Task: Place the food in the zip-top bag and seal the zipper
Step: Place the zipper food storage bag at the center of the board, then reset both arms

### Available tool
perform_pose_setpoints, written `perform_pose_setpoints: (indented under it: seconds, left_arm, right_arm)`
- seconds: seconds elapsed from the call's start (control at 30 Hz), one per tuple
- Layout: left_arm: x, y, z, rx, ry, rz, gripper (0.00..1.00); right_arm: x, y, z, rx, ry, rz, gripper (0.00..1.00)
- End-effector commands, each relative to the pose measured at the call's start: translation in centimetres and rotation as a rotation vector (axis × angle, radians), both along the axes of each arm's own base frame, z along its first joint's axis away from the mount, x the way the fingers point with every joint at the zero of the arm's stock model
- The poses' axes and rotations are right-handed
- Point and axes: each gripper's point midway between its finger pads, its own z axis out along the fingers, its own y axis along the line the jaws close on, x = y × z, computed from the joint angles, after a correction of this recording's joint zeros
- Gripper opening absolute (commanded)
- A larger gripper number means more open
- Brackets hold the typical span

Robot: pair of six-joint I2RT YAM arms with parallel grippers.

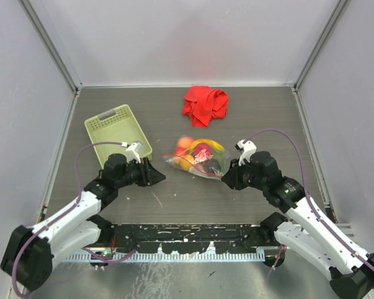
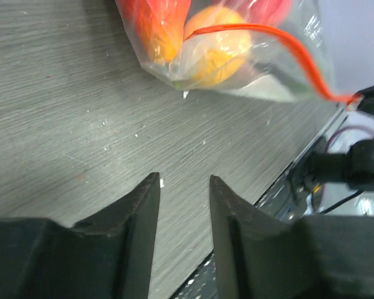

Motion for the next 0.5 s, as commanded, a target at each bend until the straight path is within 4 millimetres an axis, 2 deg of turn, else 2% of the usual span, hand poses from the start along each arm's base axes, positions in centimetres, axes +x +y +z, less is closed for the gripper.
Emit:
perform_pose_setpoints:
  seconds: [0.0,0.03,0.17,0.3,0.33,0.47]
  left_arm:
    - [0.3,1.9,2.8,0.011,-0.05,0.118,0.51]
    - [0.2,2.5,3.4,0.02,-0.06,0.146,0.58]
    - [-0.3,4.5,6.3,0.063,-0.102,0.214,0.77]
    - [-0.7,6.6,10.2,0.11,-0.175,0.273,0.86]
    - [-0.9,7.2,11.0,0.13,-0.191,0.285,0.87]
    - [-1.4,10.2,14.5,0.216,-0.291,0.362,0.99]
  right_arm:
    - [1.1,0.3,3.5,0.083,-0.09,-0.048,0.37]
    - [1.2,0.1,4.0,0.081,-0.106,-0.059,0.45]
    - [2.3,-2.0,6.3,0.043,-0.202,-0.153,0.6]
    - [3.3,-5.6,9.5,-0.009,-0.327,-0.316,0.82]
    - [3.4,-6.9,10.3,-0.027,-0.363,-0.372,0.86]
    - [3.0,-10.6,13.6,-0.04,-0.483,-0.525,1.0]
